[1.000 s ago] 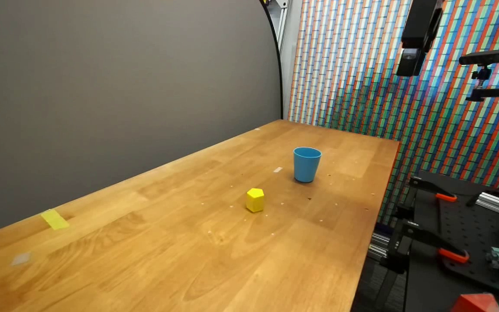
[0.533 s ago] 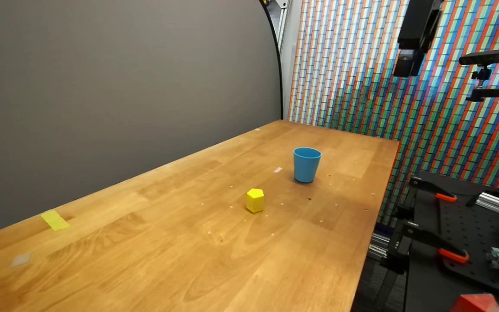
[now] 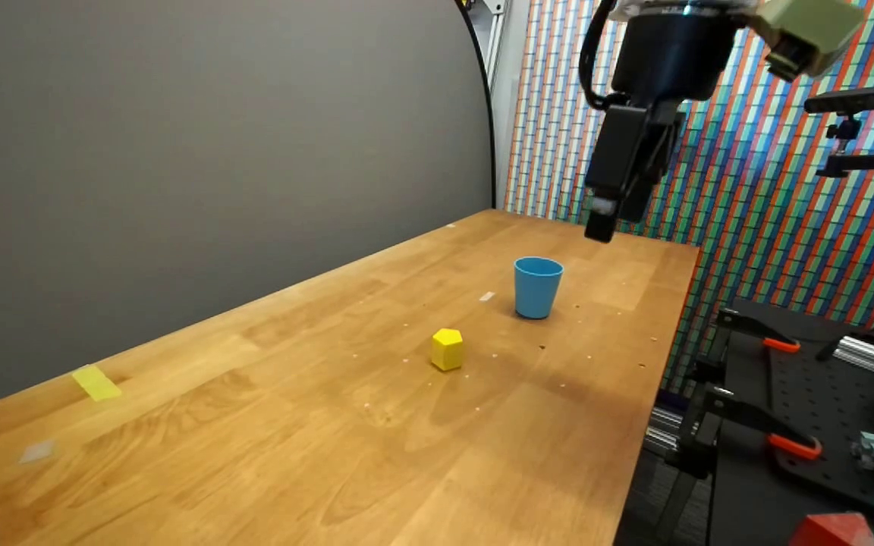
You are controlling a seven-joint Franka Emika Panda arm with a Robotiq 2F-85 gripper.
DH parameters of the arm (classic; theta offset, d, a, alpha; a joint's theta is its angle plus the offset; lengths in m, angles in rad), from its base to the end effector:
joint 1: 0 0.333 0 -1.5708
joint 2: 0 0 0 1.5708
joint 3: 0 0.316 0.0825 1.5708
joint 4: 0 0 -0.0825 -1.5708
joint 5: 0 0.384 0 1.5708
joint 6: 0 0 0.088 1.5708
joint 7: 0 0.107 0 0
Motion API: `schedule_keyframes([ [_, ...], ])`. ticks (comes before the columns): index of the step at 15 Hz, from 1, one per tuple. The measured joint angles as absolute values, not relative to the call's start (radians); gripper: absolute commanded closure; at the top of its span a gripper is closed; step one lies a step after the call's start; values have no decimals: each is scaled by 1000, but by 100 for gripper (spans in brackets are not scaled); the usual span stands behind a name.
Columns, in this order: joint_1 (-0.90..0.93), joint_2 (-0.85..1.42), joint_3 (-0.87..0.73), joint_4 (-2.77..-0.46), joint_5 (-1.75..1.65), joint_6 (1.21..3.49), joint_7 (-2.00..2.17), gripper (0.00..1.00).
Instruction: Put the yellow block inside the blue cup
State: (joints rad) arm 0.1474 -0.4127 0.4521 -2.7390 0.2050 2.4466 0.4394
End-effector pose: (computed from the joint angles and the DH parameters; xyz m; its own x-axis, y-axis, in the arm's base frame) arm 0.3246 0.2084 0.3420 0.9947 -0.0181 0.1016 -0.0168 -0.9998 -0.0136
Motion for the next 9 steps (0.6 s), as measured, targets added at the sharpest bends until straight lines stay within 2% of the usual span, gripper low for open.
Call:
schedule_keyframes([
  [5, 57, -104, 578, -2615, 30, 2574, 553, 0],
  [9, 100, 142, 444, -2459, -269, 2575, 685, 0],
])
